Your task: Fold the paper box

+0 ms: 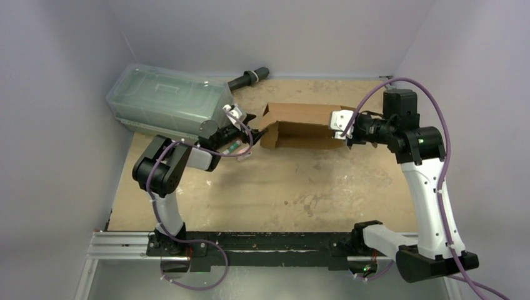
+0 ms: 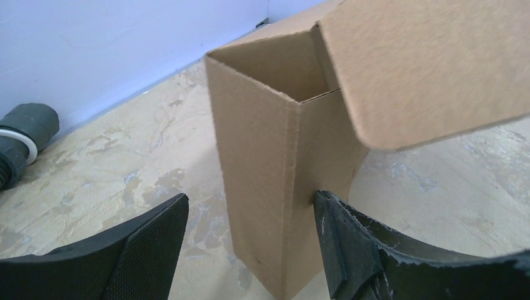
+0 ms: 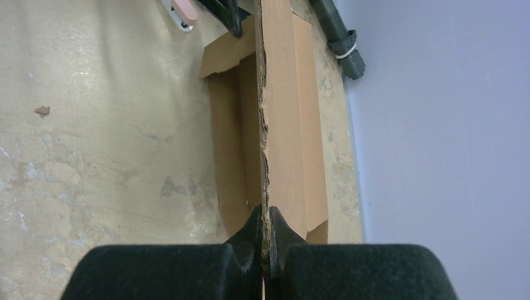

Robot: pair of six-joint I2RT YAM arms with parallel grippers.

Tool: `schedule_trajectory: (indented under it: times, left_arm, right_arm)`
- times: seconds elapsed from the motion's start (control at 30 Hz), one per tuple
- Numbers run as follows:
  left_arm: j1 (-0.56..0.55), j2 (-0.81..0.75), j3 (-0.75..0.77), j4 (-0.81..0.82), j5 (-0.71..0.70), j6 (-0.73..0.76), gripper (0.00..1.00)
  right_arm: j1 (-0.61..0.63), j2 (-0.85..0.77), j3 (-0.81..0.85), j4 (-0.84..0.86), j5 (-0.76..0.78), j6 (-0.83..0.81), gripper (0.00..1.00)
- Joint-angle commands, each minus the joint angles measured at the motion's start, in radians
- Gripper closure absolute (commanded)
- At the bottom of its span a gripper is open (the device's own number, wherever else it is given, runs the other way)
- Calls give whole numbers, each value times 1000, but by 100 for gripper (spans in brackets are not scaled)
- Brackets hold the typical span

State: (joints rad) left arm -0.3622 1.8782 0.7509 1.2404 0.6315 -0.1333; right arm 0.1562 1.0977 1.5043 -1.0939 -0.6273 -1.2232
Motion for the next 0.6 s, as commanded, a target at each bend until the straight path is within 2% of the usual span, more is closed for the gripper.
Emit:
schedule_trajectory:
  times: [0.0,0.2,0.37,0.57]
  left_arm:
    - [-64,-15,7,4,-120,89,27]
    - [-133,-18,-77,140,-400,120,28]
    - [-192,-3,-95,215,-574,151,29]
    - [-207,8,-127,300,-593,142,28]
  right_arm:
    - [2,1,6,-4,-69,16,100]
    - [1,-5,-19,5,-75,38,100]
    - [2,2,-18,7,-87,64,100]
    - [2,5,-22,31,-68,108,100]
